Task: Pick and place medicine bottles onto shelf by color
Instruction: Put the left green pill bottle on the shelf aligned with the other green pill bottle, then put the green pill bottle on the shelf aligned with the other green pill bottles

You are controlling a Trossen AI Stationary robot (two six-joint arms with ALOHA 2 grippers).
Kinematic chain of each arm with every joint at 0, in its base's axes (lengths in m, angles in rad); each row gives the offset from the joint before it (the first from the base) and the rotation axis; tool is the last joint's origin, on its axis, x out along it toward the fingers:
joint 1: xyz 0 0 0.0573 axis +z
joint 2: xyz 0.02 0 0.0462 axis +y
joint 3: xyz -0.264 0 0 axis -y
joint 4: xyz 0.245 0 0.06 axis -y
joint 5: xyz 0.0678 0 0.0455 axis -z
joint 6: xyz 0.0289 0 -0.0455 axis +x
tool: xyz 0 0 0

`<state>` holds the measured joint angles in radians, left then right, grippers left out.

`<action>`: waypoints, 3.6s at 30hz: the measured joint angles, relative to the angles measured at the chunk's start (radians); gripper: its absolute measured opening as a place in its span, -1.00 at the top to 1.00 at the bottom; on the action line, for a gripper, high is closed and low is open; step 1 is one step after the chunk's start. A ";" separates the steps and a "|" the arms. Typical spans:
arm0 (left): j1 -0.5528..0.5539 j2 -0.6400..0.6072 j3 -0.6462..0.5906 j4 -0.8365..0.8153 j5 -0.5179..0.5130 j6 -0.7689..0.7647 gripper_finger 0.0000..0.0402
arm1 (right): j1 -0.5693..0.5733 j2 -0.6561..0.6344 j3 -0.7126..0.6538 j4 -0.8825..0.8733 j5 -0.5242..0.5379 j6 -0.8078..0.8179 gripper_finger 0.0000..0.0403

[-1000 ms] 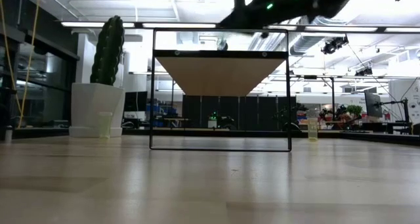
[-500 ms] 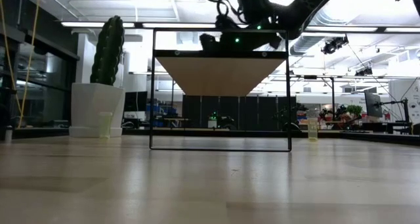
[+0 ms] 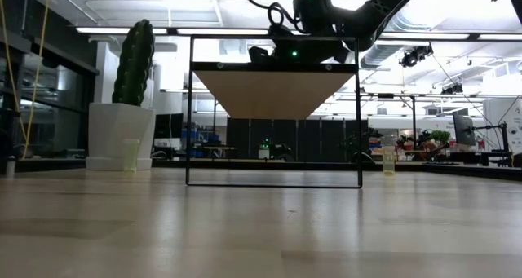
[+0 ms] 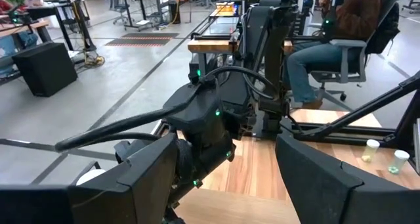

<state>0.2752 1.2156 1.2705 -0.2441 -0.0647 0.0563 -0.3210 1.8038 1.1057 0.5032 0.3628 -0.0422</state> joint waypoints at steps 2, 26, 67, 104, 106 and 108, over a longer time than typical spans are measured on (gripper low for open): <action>0.000 0.000 0.000 0.000 0.000 0.000 -0.25 | 0.000 0.000 0.000 -0.013 0.000 -0.007 0.45; 0.000 0.000 0.000 0.001 0.000 -0.001 -0.25 | -0.006 0.000 0.000 -0.026 0.005 0.000 0.45; 0.000 0.000 0.000 0.002 -0.003 -0.002 -0.25 | -0.006 -0.001 0.000 -0.039 0.005 -0.003 0.45; 0.000 0.000 0.000 0.008 -0.003 -0.001 -0.25 | -0.005 0.002 -0.003 -0.052 0.009 -0.045 -0.17; 0.000 0.000 0.000 0.007 -0.003 -0.001 -0.25 | 0.000 0.002 -0.003 -0.058 0.026 -0.052 -0.17; 0.000 -0.003 0.000 0.007 -0.003 -0.001 -0.25 | 0.006 0.001 -0.003 -0.065 0.052 -0.070 -0.17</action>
<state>0.2750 1.2131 1.2705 -0.2374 -0.0677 0.0555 -0.3155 1.8049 1.1030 0.4386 0.4147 -0.1125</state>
